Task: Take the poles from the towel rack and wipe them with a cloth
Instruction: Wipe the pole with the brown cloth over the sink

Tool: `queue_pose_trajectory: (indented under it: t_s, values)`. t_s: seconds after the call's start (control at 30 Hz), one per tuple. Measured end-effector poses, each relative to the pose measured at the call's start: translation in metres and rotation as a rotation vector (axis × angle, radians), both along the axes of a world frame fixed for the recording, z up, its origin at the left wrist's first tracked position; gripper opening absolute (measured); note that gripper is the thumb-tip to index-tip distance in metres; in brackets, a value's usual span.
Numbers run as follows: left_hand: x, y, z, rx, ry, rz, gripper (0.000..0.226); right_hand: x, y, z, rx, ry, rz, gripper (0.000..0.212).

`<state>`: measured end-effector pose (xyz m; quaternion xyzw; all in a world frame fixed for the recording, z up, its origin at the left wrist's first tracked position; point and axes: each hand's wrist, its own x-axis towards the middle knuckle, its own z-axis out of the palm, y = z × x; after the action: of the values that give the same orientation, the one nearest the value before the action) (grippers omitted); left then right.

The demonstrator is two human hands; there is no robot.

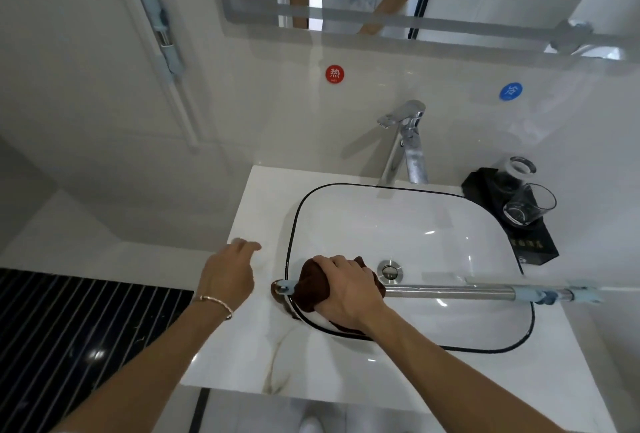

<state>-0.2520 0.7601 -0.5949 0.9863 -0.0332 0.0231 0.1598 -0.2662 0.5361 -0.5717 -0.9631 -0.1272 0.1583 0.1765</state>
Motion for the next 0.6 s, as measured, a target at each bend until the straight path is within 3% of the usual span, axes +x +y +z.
queue_pose_trajectory:
  t_s: [0.03,0.1,0.17,0.23,0.27,0.33,0.4,0.43,0.5,0.53,0.6]
  values:
    - [-0.005,-0.005,0.000,-0.045,0.040,-0.123,0.043,0.000,0.000,-0.001,0.012,-0.001,-0.002,0.064]
    - [-0.013,-0.019,-0.003,-0.156,0.331,-0.249,0.045,0.001,0.000,-0.001,0.017,-0.007,-0.006,0.064]
    - [-0.015,-0.024,-0.005,-0.281,0.580,-0.158,0.035,0.000,0.000,-0.001,0.013,-0.013,-0.007,0.064]
    - [-0.012,-0.020,-0.007,-0.379,0.639,-0.043,0.010,0.000,0.000,-0.001,0.013,-0.016,0.000,0.063]
    - [-0.009,-0.013,-0.007,-0.341,0.643,-0.035,0.003,0.000,0.000,0.000,0.018,-0.017,0.001,0.062]
    - [0.000,0.002,-0.006,-0.063,0.654,-0.078,0.013,-0.001,0.000,0.001,0.030,-0.019,0.001,0.060]
    - [0.005,0.010,-0.005,0.294,0.518,-0.081,0.029,0.000,0.000,0.001,0.026,-0.020,-0.005,0.060]
    - [0.006,0.008,-0.004,0.365,0.408,-0.083,0.041,0.000,0.000,0.000,0.022,-0.023,-0.007,0.060]
    - [0.001,-0.006,-0.003,0.227,0.246,-0.188,0.055,0.000,0.000,-0.003,0.022,-0.036,-0.012,0.061]
    - [-0.003,-0.016,-0.002,0.138,0.233,-0.249,0.055,0.000,0.000,-0.004,0.021,-0.038,-0.010,0.063]
    - [-0.016,-0.032,-0.007,0.149,0.265,-0.304,0.053,0.001,0.000,-0.005,0.026,-0.044,-0.009,0.064]
